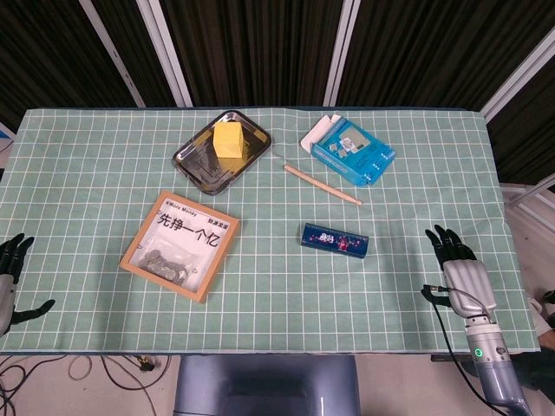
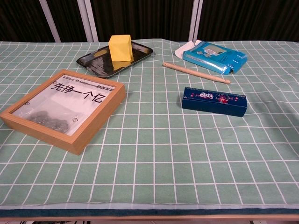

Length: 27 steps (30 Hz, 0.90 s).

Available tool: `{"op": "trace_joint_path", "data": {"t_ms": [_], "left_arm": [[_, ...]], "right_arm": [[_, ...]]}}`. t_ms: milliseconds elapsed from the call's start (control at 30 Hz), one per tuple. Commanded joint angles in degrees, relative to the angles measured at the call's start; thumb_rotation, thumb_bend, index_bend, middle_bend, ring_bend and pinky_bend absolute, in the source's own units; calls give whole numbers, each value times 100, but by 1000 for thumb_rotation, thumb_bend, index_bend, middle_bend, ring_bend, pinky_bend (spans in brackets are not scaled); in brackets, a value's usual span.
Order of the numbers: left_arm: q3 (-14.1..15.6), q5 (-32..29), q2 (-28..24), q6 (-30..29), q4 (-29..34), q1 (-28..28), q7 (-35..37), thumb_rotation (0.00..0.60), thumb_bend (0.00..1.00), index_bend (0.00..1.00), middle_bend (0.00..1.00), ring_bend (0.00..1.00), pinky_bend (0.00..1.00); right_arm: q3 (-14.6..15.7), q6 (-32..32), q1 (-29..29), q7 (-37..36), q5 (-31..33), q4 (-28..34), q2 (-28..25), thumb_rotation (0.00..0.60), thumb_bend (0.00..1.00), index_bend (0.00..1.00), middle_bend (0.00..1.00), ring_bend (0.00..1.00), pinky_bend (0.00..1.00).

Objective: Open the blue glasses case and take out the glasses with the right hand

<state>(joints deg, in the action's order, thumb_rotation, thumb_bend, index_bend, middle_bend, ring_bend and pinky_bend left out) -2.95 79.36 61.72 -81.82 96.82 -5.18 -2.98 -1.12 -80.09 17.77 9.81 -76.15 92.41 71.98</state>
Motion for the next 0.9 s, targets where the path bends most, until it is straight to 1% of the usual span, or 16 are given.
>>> {"op": "trace_joint_path", "data": {"t_ms": [33, 267, 367, 467, 633, 700, 800, 900], "left_arm": [[0, 2, -3, -12, 0, 9, 2, 600, 40, 0, 0, 0, 0], [2, 25, -7, -59, -16, 37, 21, 600, 40, 0, 0, 0, 0], [-18, 9, 2, -59, -16, 33, 40, 600, 40, 0, 0, 0, 0], [-34, -10, 22, -12, -44, 6, 61, 600, 40, 0, 0, 0, 0], [-34, -24, 14, 60, -45, -19, 116, 600, 40, 0, 0, 0, 0], [-30, -50, -1, 118, -37, -35, 136, 600, 40, 0, 0, 0, 0], [-37, -66, -29, 189, -24, -67, 189, 600, 40, 0, 0, 0, 0], [-40, -69, -32, 217, -40, -80, 222, 600, 41, 0, 0, 0, 0]], "right_arm": [[-21, 33, -18, 5, -10, 21, -5, 600, 119, 0, 0, 0, 225], [-127, 211, -23, 17, 72, 277, -62, 600, 119, 0, 0, 0, 225], [-247, 309, 20, 19, 176, 531, -113, 600, 114, 0, 0, 0, 226], [-437, 538, 163, 119, 412, 843, -188, 600, 104, 0, 0, 0, 225], [-792, 1190, 601, 544, 1124, 1424, -284, 600, 102, 0, 0, 0, 226], [-933, 1440, 849, 874, 1474, 1566, -277, 600, 102, 0, 0, 0, 226], [-1120, 1675, 1273, 1519, 2038, 1589, -93, 600, 102, 6, 0, 0, 225], [-1304, 1797, 1687, 2001, 2654, 1498, 241, 600, 105, 63, 0, 0, 225]]}}
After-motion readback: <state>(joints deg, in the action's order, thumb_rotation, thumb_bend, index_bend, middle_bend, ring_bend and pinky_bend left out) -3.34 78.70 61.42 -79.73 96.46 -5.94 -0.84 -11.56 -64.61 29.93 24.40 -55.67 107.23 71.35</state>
